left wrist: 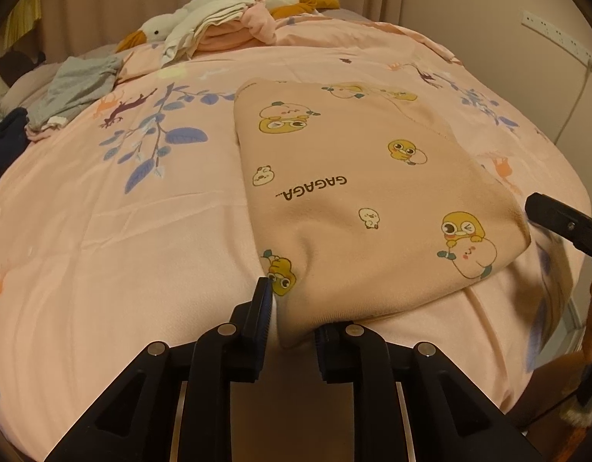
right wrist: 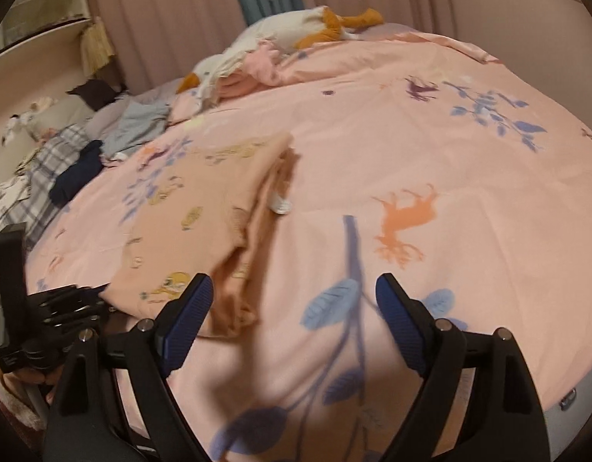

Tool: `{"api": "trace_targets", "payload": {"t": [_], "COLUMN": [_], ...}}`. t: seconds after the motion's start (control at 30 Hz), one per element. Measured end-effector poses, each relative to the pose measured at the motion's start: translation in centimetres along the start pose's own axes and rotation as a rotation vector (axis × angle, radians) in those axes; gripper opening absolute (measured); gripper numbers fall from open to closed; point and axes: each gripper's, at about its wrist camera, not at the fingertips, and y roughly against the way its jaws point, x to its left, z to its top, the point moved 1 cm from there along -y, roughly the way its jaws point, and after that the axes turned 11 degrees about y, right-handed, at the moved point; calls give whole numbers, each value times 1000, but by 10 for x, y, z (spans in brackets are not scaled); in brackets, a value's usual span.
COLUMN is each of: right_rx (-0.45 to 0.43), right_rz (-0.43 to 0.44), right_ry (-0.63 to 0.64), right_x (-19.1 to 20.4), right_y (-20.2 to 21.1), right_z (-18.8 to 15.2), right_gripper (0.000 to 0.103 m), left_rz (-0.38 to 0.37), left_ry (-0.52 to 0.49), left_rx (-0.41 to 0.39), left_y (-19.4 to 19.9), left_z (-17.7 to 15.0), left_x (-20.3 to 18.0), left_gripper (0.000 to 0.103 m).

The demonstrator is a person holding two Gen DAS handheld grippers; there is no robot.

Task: Fold small clothes

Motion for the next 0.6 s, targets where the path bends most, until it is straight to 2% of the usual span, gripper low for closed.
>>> {"api": "trace_targets", "payload": {"t": [0.1,0.2,0.27,0.4,0.47,0.5,0.6], "right_rx": [45,67,42,-35,-23,-10,64], "right_rz": [-42,-65,-32,-22,-2,-10,-109], "right_ry": [59,22,-28,-36,-27,-16,31], "right_x": [10,1,-7,-4,2,5,12], "right_y": [-8,-11,-6,6,1,-3,-18], "right_z": [-1,-2,0,5,8,10,10], "right_gripper": [87,87,87,87,87,87,87], "left_rz": [-8,-16,-14,-4,-3,-3,-2], "left_ry": [9,14,11,7,12,13,4], "left_rx": [5,9,6,1,2,1,-1], "left_y": [0,0,0,-1,-1,-1,0], "left_z": [0,1,0,0,1,1,0], "left_x": [1,2,2,1,1,1,0], "left_gripper": [19,19,20,21,21,21,21]}}
